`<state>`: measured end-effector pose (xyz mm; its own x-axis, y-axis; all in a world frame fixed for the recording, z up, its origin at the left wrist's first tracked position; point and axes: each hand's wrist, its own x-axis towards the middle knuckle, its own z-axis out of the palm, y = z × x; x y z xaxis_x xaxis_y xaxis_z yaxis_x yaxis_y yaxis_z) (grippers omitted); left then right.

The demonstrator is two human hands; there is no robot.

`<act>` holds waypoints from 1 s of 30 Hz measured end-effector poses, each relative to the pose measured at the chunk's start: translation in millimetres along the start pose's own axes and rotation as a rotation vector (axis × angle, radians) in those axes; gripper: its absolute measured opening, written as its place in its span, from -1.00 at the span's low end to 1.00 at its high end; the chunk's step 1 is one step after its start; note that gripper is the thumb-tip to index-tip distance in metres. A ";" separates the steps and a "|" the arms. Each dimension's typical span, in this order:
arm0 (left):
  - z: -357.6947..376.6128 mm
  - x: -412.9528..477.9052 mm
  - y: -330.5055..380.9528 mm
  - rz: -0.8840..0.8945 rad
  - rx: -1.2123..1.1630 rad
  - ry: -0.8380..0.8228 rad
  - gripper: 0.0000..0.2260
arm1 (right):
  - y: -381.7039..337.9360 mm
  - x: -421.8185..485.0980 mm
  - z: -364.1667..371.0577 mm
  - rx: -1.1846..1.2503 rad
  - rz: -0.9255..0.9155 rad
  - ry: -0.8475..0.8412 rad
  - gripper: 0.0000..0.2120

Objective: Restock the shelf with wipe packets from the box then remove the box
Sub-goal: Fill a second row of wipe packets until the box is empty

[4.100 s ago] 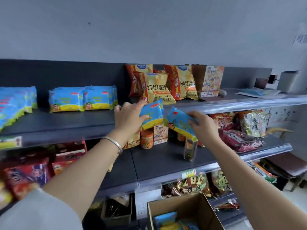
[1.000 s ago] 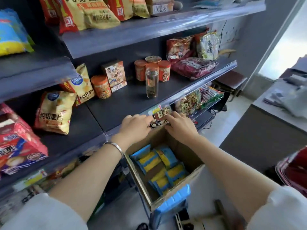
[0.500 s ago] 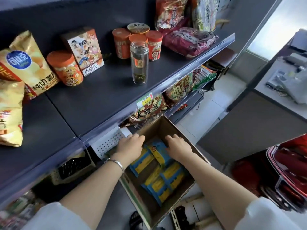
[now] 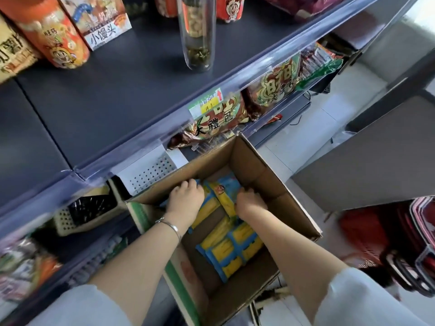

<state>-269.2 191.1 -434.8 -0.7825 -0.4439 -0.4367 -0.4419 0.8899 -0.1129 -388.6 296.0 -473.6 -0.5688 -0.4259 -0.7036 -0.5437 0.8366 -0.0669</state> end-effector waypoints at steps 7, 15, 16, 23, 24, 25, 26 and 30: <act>25.9 12.8 0.8 -0.016 -0.033 -0.010 -0.45 | 4.9 17.8 23.9 0.011 -0.027 0.080 -0.59; 26.6 16.0 -3.4 -0.015 -0.052 -0.066 -0.34 | -1.7 23.0 20.7 0.024 0.000 0.130 -0.36; 23.3 14.3 -3.4 -0.013 -0.056 -0.060 -0.34 | -3.5 20.8 19.2 0.026 0.006 0.130 -0.38; -16.7 -6.2 0.4 -0.009 -0.093 -0.003 -0.30 | -13.3 -13.1 -20.0 0.057 -0.062 0.192 -0.67; -25.5 -9.0 -0.9 -0.013 -0.104 0.012 -0.29 | -13.8 -20.0 -27.2 0.081 -0.084 0.231 -0.68; -35.3 -12.1 -2.5 -0.017 -0.121 0.032 -0.29 | -13.9 -27.7 -35.4 0.108 -0.107 0.261 -0.70; -45.8 -15.8 -4.2 -0.019 -0.143 0.055 -0.28 | -13.3 -35.2 -44.1 0.127 -0.130 0.282 -0.73; -92.8 -34.0 -11.1 -0.066 -0.224 0.146 -0.23 | -3.7 -67.8 -84.8 0.164 -0.180 0.340 -0.93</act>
<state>-278.4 186.6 -335.9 -0.7967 -0.5247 -0.2999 -0.5671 0.8207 0.0705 -400.4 292.6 -365.6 -0.6597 -0.6370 -0.3987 -0.5634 0.7703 -0.2987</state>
